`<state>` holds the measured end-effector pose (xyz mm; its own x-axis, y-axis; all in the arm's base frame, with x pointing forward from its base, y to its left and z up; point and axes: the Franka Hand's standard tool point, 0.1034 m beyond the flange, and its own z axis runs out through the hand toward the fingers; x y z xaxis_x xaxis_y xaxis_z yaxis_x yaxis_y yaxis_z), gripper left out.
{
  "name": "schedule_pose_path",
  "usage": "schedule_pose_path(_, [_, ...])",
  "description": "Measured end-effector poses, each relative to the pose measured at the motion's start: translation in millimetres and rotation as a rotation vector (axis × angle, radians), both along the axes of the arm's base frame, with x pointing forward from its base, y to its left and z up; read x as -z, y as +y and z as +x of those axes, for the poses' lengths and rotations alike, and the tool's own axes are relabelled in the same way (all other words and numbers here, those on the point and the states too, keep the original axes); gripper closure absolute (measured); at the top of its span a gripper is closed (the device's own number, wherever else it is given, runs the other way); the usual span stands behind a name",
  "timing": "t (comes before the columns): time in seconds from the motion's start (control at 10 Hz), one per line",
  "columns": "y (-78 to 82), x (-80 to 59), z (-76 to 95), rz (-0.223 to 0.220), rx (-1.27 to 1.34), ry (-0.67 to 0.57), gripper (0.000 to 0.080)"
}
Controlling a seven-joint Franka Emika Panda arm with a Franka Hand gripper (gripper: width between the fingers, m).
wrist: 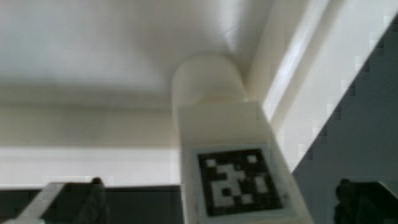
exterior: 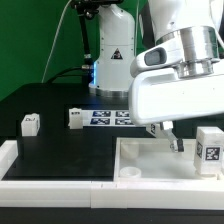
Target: Assemble one leg
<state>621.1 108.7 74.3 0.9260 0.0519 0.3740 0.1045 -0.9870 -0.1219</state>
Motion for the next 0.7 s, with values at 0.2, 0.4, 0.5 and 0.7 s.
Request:
schedule_pose_path(0.2, [-3.0, -13.1, -3.3, 0.022, 0.051, 0.059, 0.015])
schedule_pose_path(0.4, [0.6, -21.0, -10.4, 0.035, 0.058, 0.312, 0.015])
schedule_pose_path(0.5, [0.6, -21.3, -10.1, 0.037, 0.05, 0.371, 0.015])
schedule_pose_path(0.7, [2.8, -21.8, -10.4, 0.042, 0.033, 0.474, 0.015])
